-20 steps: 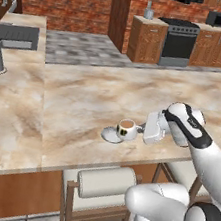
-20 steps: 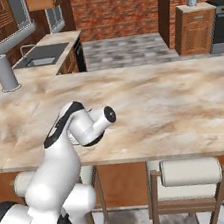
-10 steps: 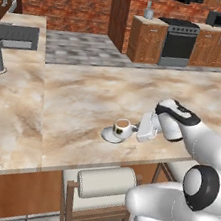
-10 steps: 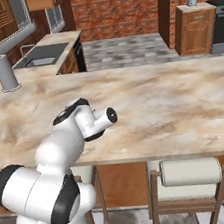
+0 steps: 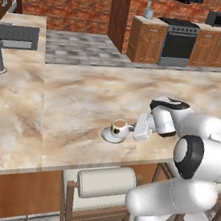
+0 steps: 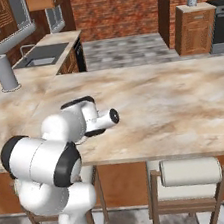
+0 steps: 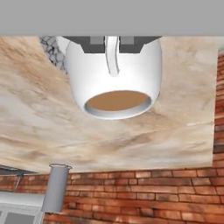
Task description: Pick the cup of tea, navigate to the dining table, and place it on the saucer.
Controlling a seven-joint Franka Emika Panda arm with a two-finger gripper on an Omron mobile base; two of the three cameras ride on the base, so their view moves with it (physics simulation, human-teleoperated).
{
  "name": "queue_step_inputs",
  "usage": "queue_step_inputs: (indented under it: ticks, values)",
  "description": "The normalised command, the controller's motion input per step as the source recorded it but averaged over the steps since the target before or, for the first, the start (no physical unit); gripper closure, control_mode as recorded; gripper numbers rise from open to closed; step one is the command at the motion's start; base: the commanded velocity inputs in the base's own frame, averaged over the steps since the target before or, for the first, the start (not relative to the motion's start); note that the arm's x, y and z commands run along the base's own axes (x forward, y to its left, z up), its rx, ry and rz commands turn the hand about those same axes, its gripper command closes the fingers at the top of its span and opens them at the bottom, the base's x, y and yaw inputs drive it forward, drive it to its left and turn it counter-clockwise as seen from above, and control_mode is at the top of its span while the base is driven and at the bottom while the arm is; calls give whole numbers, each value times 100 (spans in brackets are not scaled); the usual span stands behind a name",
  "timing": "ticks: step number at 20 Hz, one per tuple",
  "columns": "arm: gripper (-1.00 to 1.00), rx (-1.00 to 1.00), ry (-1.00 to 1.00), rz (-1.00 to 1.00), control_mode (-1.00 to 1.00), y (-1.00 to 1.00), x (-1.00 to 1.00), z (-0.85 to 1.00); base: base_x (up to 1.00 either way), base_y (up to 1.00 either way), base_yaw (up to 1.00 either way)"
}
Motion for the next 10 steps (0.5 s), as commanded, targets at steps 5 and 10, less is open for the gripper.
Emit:
queue_step_inputs:
  ticks: [5, 10]
  values:
    - [100, 0, 0, 0, -100, 3, 26, -22, 0, 0, 0]
    - [100, 0, 0, 0, -100, 9, 24, -18, 0, 0, 0]
